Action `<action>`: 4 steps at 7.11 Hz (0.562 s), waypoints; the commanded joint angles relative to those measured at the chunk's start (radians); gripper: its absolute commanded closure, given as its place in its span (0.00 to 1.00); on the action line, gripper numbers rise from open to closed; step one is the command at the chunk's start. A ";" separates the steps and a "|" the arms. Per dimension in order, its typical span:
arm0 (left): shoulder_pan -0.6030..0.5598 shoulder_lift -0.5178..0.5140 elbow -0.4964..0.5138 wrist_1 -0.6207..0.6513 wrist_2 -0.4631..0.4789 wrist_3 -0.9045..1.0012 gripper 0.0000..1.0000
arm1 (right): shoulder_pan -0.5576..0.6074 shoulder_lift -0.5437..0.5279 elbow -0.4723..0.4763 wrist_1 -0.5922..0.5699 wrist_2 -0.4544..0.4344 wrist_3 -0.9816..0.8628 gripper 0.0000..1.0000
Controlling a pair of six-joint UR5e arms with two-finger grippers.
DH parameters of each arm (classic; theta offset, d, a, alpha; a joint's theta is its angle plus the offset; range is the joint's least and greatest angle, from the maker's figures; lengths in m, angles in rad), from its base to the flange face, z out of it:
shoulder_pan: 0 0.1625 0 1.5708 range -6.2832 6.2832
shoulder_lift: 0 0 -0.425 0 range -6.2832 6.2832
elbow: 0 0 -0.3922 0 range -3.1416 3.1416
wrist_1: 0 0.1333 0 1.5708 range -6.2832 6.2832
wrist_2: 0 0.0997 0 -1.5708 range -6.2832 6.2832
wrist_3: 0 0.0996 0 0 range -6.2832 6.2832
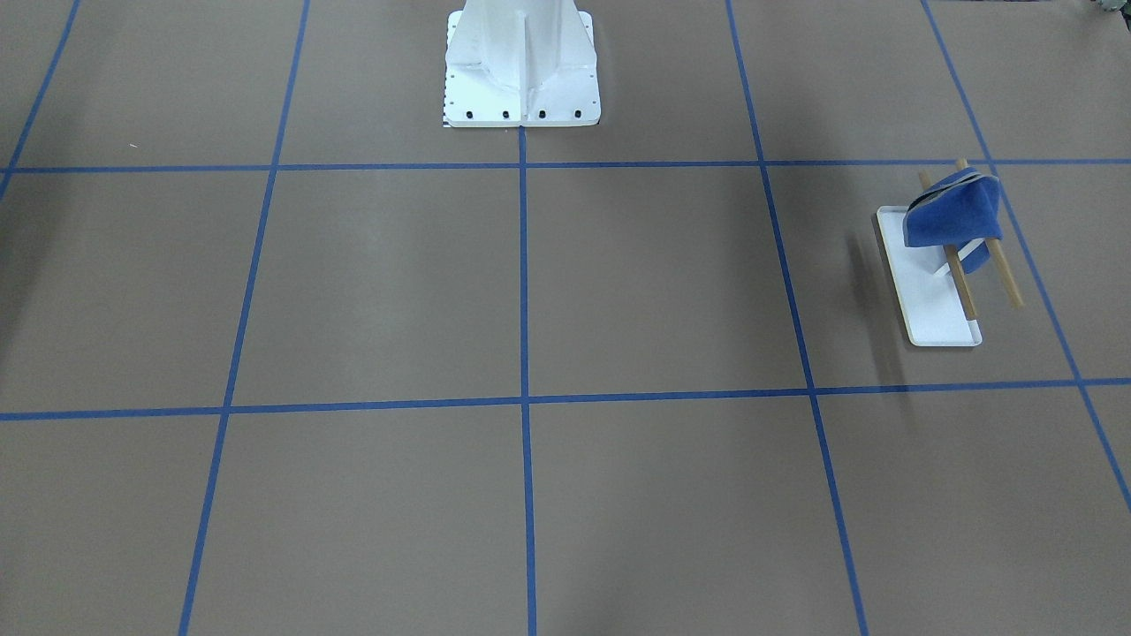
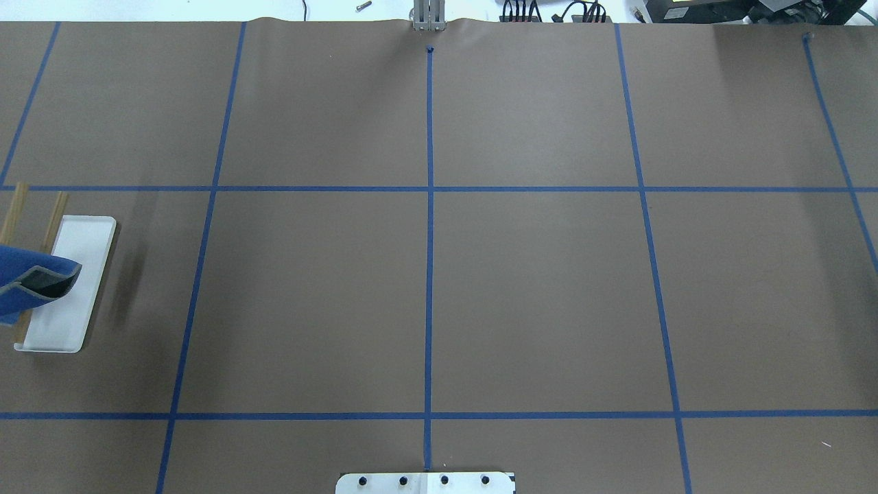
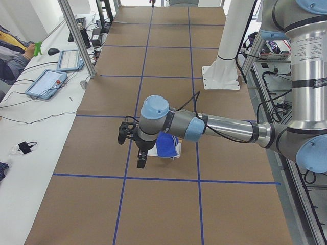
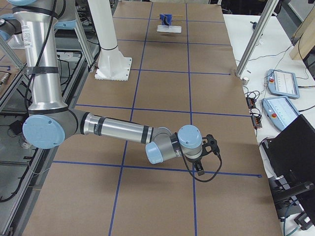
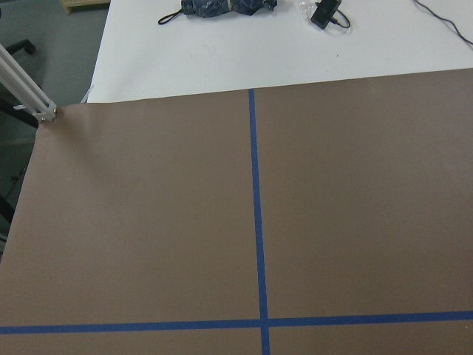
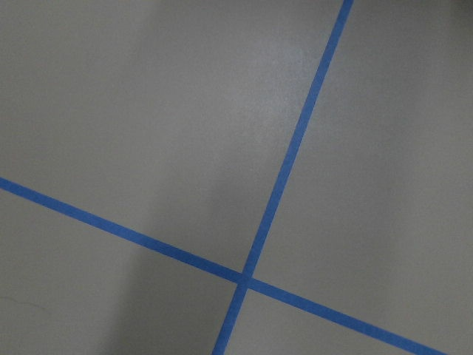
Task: Hang towel on rack
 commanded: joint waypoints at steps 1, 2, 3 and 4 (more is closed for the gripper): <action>-0.002 0.027 0.001 0.026 -0.125 0.020 0.02 | 0.006 0.112 0.053 -0.389 -0.015 -0.167 0.00; -0.002 0.027 -0.008 0.056 -0.128 0.025 0.02 | 0.023 0.163 0.058 -0.540 -0.033 -0.268 0.00; -0.002 0.027 -0.013 0.058 -0.125 0.025 0.02 | 0.044 0.166 0.082 -0.625 -0.039 -0.354 0.00; -0.002 0.027 -0.016 0.057 -0.122 0.037 0.02 | 0.054 0.149 0.138 -0.664 -0.068 -0.358 0.00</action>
